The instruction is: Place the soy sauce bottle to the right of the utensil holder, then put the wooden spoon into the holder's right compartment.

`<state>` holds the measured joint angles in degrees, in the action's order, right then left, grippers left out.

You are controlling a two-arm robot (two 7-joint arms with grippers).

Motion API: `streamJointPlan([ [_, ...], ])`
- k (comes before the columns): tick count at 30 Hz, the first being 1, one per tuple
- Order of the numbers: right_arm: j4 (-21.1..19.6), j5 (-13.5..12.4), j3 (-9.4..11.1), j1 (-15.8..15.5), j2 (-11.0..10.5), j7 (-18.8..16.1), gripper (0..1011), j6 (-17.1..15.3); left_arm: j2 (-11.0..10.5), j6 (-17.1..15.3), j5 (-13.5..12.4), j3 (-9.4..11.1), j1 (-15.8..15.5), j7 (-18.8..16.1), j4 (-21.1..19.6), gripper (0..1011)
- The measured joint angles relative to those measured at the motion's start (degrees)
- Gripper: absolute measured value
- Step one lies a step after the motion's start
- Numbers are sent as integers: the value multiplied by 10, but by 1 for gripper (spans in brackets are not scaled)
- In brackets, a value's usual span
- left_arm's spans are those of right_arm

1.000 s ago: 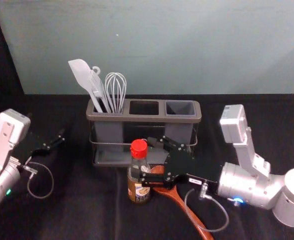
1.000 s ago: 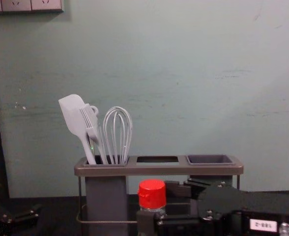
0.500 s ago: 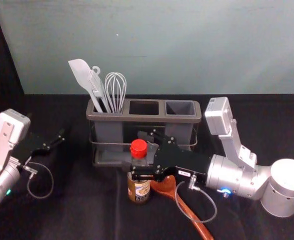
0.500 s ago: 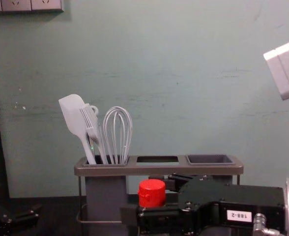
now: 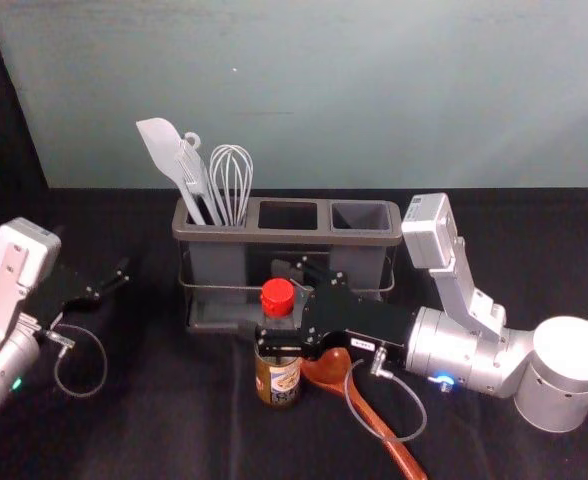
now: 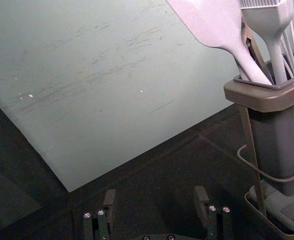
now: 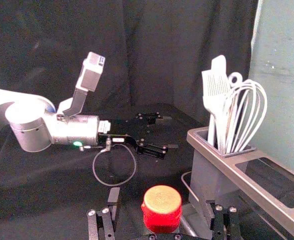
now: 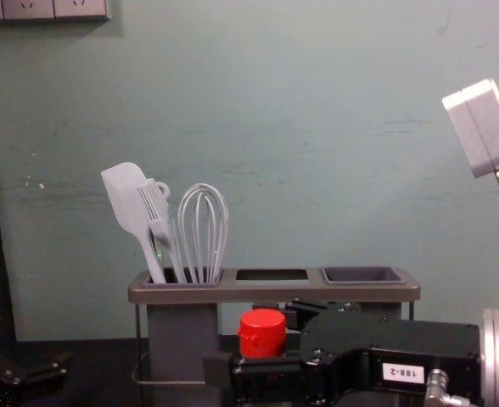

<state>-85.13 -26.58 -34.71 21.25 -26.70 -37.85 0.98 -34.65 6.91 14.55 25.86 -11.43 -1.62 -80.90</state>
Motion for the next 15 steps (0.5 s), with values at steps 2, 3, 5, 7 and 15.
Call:
streamJointPlan([
  [2,3,0,0,0,1,1,1003,2,0,0,0,0,0,0,0,1012],
  [3,5,1,1,1,2,3,1003,3,0,0,0,0,0,0,0,1012],
  [5,7,1,1,1,3,3,1002,4,0,0,0,0,0,0,0,1011],
  [7,6,1,1,1,3,3,1002,4,0,0,0,0,0,0,0,1012],
  [15,5,1,1,1,2,3,1002,4,0,0,0,0,0,0,0,1012],
])
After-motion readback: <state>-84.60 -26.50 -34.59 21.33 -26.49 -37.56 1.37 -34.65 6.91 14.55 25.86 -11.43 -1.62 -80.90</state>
